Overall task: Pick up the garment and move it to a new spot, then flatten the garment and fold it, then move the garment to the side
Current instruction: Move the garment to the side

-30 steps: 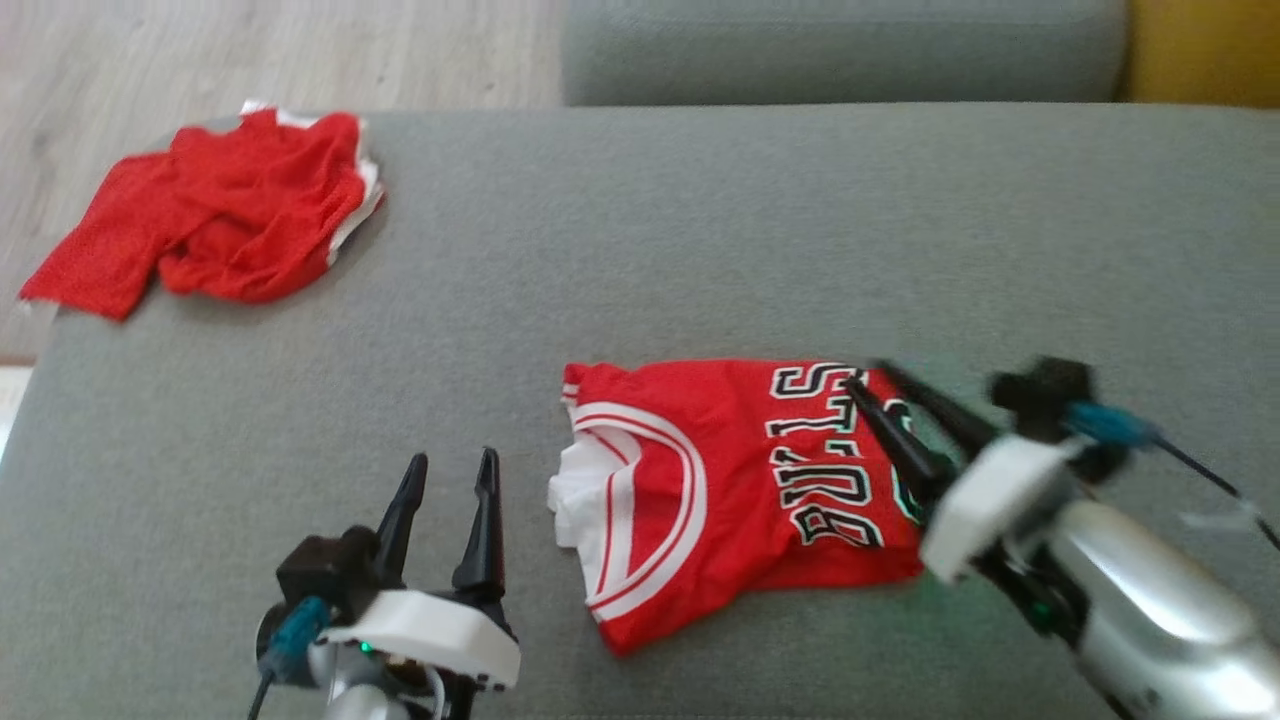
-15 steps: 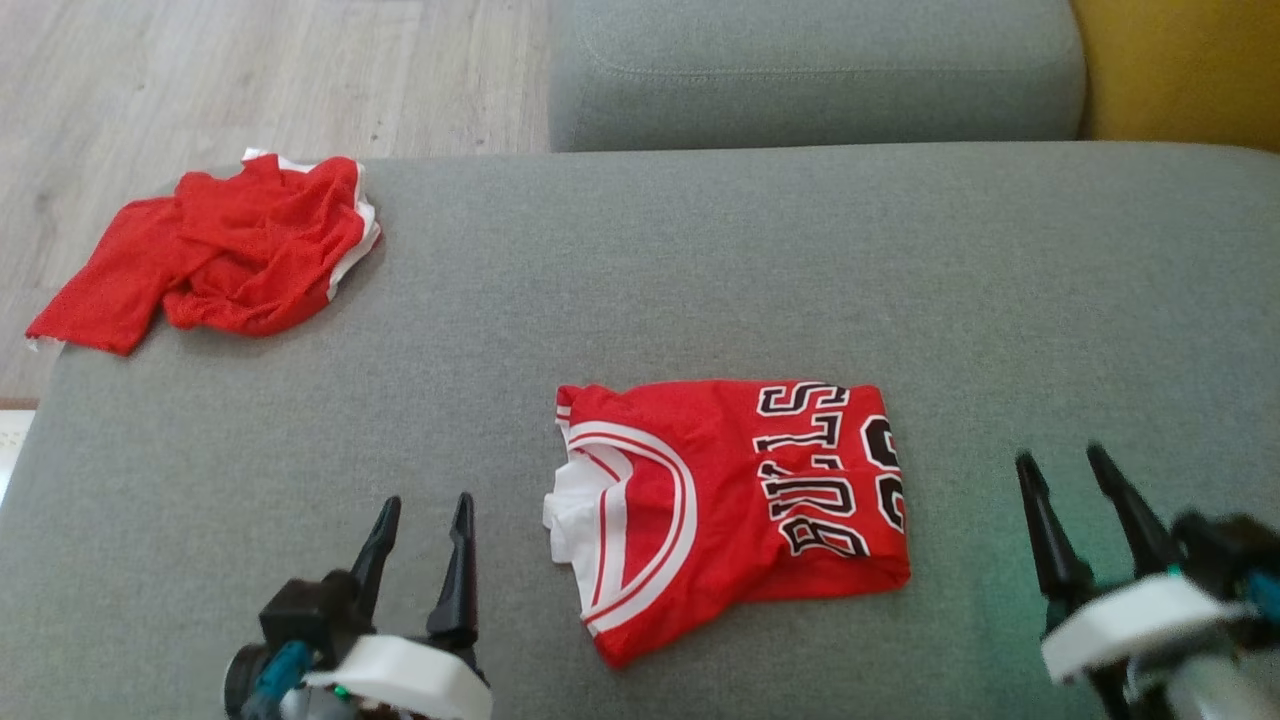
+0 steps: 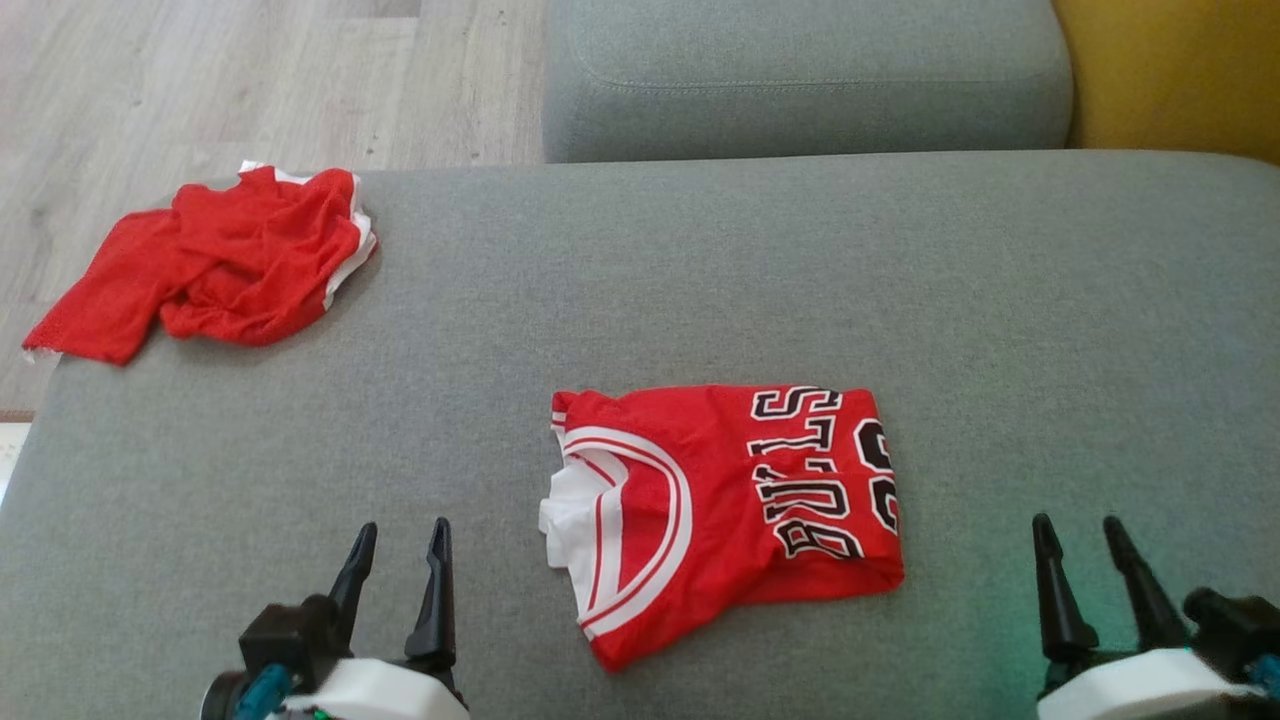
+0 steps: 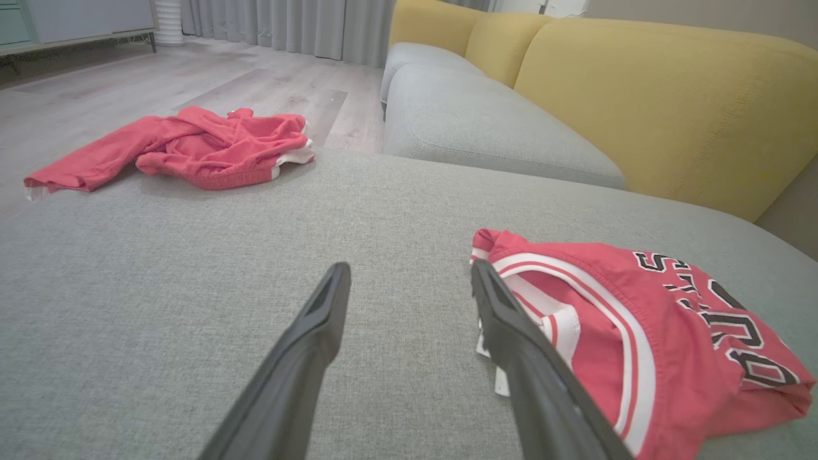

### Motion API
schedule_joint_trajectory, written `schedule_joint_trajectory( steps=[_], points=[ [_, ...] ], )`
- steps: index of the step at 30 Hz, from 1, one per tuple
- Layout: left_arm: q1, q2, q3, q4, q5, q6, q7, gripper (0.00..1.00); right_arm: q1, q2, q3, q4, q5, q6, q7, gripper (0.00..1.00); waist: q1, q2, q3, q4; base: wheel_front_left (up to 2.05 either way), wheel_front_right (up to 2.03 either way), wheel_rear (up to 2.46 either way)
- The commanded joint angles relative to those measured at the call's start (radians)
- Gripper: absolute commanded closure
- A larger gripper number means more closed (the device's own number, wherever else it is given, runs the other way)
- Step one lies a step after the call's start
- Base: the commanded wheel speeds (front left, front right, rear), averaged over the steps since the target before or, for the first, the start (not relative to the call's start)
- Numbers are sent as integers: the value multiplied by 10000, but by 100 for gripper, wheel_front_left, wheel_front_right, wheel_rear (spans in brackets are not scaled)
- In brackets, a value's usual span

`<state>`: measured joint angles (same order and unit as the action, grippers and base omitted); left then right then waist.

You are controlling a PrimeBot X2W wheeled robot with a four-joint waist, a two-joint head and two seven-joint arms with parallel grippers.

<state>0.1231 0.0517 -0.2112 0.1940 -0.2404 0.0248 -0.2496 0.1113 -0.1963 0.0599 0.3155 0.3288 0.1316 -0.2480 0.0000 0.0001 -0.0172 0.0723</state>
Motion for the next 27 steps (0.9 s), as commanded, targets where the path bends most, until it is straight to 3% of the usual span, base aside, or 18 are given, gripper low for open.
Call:
schedule_joint_trajectory(
  steps=[1,3,4,5,11,16,25,26,27],
  points=[
    [-341,-15,383,-337,59,-31,-122,0,-452,-9,248,-103,484,-9,-92,0,0,-1,36,-12,0,0,0],
    [-373,-15,367,-357,21,-8,-122,0,-815,82,392,-10,1317,-9,444,0,0,-1,100,-27,0,0,0],
    [-469,-15,288,-377,-29,19,-122,0,-1534,-58,884,-148,2650,-9,2034,0,0,-1,284,-17,0,0,0],
    [-529,-15,251,-382,-48,29,-122,0,-1804,-180,1074,-213,3013,-9,2680,0,0,-1,359,1,0,0,0],
    [-949,-15,-86,-304,-262,73,-122,0,-3177,-661,1372,255,4027,-9,6099,0,0,-1,716,374,0,0,0],
    [-1171,-15,-400,-298,-508,211,-122,0,-3925,-711,1321,1037,3571,-9,7099,0,0,-1,938,865,0,0,0],
    [-1279,-15,-553,-390,-681,380,-122,0,-4456,-68,1075,2407,3416,-9,8051,0,0,-1,1193,1339,0,0,0],
    [-1295,-15,-553,-407,-695,401,-122,0,-4510,-9,1031,2408,3509,-9,8037,57,0,-1,1226,1340,0,0,0],
    [-1309,-15,-540,-435,-711,430,-122,0,-4566,34,1006,2395,3582,-9,8020,100,0,-1,1263,1311,0,0,0]
  ],
)
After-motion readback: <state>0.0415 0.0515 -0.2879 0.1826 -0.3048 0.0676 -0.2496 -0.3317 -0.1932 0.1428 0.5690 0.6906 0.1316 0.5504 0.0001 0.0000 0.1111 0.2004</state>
